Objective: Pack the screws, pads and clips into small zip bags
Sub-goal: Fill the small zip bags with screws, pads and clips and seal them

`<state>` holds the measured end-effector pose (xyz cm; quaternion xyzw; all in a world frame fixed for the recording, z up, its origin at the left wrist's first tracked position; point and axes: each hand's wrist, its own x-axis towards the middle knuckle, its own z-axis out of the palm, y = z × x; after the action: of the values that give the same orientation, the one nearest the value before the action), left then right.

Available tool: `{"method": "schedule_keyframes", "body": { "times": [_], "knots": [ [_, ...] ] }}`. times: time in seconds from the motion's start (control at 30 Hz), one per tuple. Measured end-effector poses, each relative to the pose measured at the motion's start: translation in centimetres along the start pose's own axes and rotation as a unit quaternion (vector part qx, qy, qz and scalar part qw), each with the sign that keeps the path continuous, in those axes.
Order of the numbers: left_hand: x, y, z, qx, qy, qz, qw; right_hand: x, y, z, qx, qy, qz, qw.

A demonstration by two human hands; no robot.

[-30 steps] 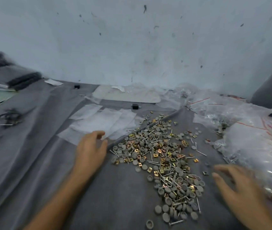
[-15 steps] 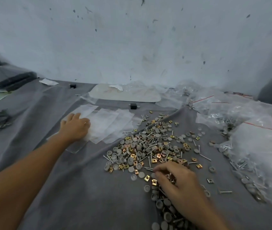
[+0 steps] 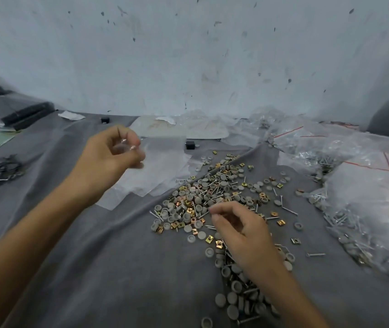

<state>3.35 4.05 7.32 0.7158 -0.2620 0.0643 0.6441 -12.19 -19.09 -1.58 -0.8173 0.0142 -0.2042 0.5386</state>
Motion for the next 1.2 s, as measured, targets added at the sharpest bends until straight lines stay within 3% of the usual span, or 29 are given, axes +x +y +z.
{"method": "schedule_keyframes", "body": {
  "times": [0.1, 0.2, 0.3, 0.47, 0.7, 0.9, 1.13, 1.2],
  "knots": [
    [-3.1, 2.2, 0.8, -0.125, -0.049, -0.019, 0.991, -0.1, -0.9, 1.0, 0.124, -0.002, 0.061, 0.990],
    [-5.3, 1.6, 1.8, -0.147, -0.043, -0.060, 0.986, 0.1, -1.3, 1.2, 0.356, -0.049, 0.127, 0.925],
    [-6.4, 0.0, 2.6, -0.144, -0.007, -0.096, 0.985, 0.1, -1.7, 0.7, 0.442, -0.068, 0.164, 0.880],
    [-7.3, -1.9, 2.6, -0.166, 0.013, -0.134, 0.977, 0.2, -1.5, 0.5, 0.420, -0.061, 0.157, 0.892],
    [-8.4, -3.9, 2.8, -0.104, 0.012, -0.139, 0.985, -0.1, -1.3, 0.9, 0.375, -0.075, 0.175, 0.907],
    [-8.1, -3.9, 3.0, -0.179, 0.021, -0.194, 0.964, -0.3, -0.3, 1.3, 0.264, -0.064, 0.161, 0.949],
    [-7.8, -4.9, 2.6, -0.157, 0.042, -0.195, 0.967, -0.5, -0.8, 1.2, 0.220, -0.176, 0.166, 0.945],
    [-7.8, -5.2, 2.8, -0.132, 0.049, -0.186, 0.972, -0.6, -1.1, 1.7, 0.224, -0.158, 0.162, 0.948]
  ]
}}
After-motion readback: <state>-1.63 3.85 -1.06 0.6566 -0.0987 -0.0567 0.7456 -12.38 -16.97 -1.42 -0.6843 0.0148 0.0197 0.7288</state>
